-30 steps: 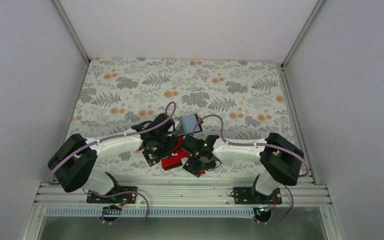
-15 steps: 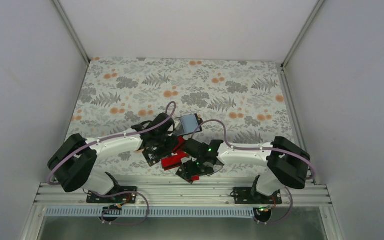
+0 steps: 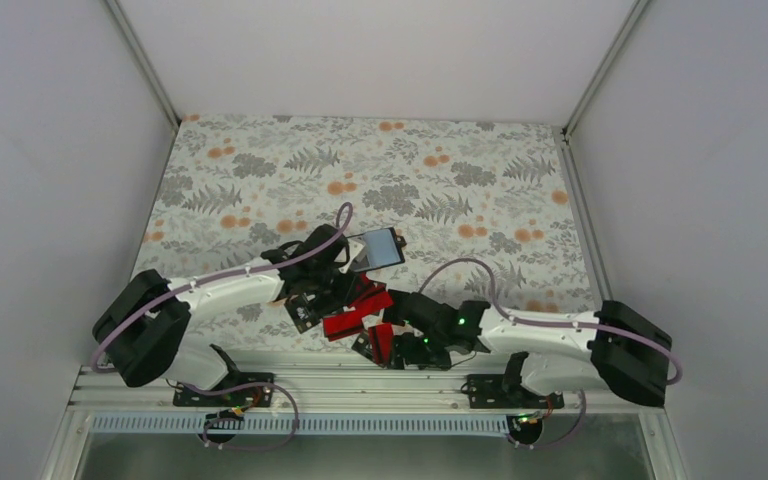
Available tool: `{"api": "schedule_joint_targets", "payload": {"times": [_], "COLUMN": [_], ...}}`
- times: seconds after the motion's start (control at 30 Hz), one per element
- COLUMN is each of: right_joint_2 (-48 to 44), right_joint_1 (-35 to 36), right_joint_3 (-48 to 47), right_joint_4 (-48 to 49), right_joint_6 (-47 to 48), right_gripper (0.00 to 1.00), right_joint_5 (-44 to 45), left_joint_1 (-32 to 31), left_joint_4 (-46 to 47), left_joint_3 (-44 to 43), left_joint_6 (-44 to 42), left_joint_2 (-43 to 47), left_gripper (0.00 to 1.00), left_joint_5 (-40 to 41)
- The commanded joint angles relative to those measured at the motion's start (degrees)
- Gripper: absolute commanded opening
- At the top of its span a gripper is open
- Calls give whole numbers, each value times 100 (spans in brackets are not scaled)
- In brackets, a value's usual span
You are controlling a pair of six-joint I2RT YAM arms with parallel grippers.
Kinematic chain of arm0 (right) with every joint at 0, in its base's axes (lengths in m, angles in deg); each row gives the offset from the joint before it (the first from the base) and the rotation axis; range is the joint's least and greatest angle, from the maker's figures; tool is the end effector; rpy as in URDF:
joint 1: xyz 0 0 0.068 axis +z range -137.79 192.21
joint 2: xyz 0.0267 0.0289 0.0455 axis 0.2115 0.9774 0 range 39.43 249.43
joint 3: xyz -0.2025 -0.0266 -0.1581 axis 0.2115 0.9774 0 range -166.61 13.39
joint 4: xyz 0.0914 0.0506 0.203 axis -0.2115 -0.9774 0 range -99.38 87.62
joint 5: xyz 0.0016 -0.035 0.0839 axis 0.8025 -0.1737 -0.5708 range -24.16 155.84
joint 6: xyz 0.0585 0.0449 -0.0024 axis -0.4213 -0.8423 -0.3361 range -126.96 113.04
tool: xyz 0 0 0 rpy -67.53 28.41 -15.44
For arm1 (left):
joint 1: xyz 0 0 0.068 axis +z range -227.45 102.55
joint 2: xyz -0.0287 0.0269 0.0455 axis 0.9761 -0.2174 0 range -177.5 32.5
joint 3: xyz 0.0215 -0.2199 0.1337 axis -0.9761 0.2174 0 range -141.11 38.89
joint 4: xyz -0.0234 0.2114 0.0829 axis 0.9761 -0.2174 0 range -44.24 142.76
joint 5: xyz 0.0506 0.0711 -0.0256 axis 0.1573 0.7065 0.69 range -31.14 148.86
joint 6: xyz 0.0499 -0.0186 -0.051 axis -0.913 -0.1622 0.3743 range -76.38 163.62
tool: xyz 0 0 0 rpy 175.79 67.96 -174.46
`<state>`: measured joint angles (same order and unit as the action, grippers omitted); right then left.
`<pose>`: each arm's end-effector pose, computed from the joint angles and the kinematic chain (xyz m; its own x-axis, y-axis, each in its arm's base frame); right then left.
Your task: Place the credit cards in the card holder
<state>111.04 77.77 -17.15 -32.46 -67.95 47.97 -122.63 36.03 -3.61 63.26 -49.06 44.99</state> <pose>0.0579 0.1731 0.1319 -0.9835 -0.1524 0.0972 -0.0977 0.9007 0.4233 0.1720 -0.1942 0.1638 -0.8124 0.3546 -0.4629 0.5421 0.7517 -0.3756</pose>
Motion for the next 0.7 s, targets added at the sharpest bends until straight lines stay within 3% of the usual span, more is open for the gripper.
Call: {"api": "schedule_joint_targets", "payload": {"times": [0.0, 0.23, 0.67], "right_joint_2": [-439, -622, 219], "right_joint_1": [-61, -358, -673], "right_joint_3": [536, 1368, 1703], "right_joint_4": [957, 2298, 3948], "right_joint_6": [-943, -1501, -1233], "right_gripper": [81, 75, 66], "right_joint_5": [-319, -461, -1105], "left_joint_1": [-25, -34, -43], "left_joint_4": [36, 33, -3], "left_joint_3": [-30, 96, 49], "left_joint_6": [-138, -48, -74], "left_joint_2": [201, 329, 268], "left_gripper": [29, 29, 29], "left_joint_5": [-175, -172, -135]}}
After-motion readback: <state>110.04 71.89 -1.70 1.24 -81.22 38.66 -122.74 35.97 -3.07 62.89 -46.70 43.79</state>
